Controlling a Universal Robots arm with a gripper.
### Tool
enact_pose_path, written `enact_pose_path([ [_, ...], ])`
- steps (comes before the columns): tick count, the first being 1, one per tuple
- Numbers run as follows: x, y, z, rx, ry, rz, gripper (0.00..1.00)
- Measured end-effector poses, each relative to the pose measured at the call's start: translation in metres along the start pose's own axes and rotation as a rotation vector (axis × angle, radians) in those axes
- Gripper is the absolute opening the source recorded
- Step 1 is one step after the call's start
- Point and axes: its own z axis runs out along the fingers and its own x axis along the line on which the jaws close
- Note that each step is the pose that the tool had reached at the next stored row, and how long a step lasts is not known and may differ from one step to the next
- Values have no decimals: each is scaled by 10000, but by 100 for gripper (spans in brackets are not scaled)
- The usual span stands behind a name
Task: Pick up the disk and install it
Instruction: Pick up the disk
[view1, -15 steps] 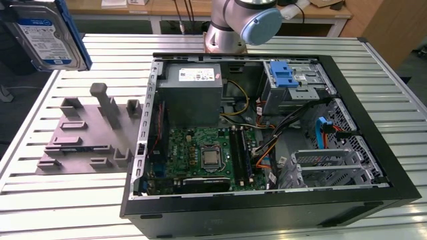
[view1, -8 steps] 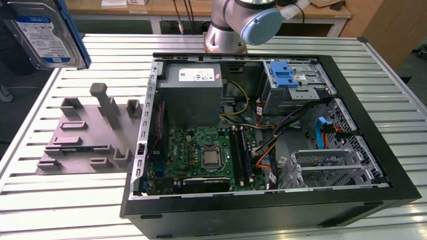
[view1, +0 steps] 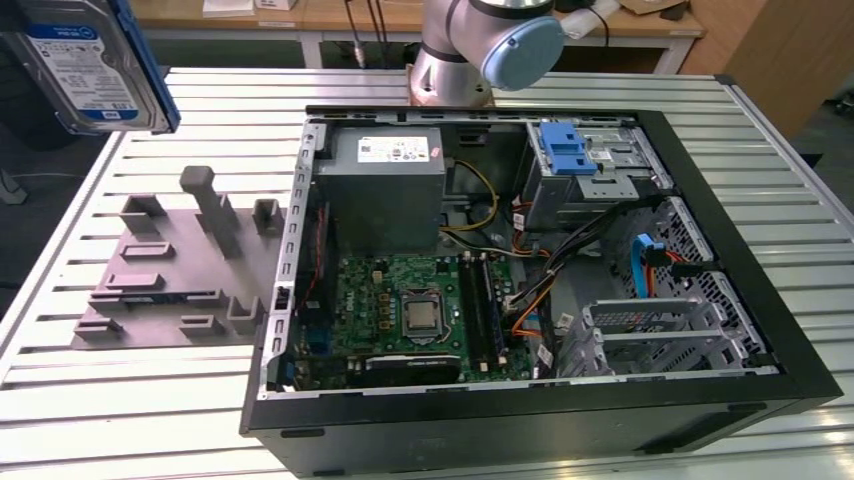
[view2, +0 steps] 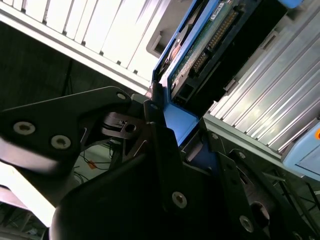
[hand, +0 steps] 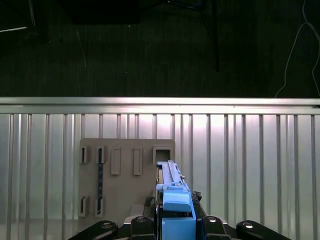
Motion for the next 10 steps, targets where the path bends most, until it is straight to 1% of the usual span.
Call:
enact_pose_path([
  [9, -1, 2, -69, 0, 0, 0, 36],
  [10, -2, 2, -85, 0, 0, 0, 36],
])
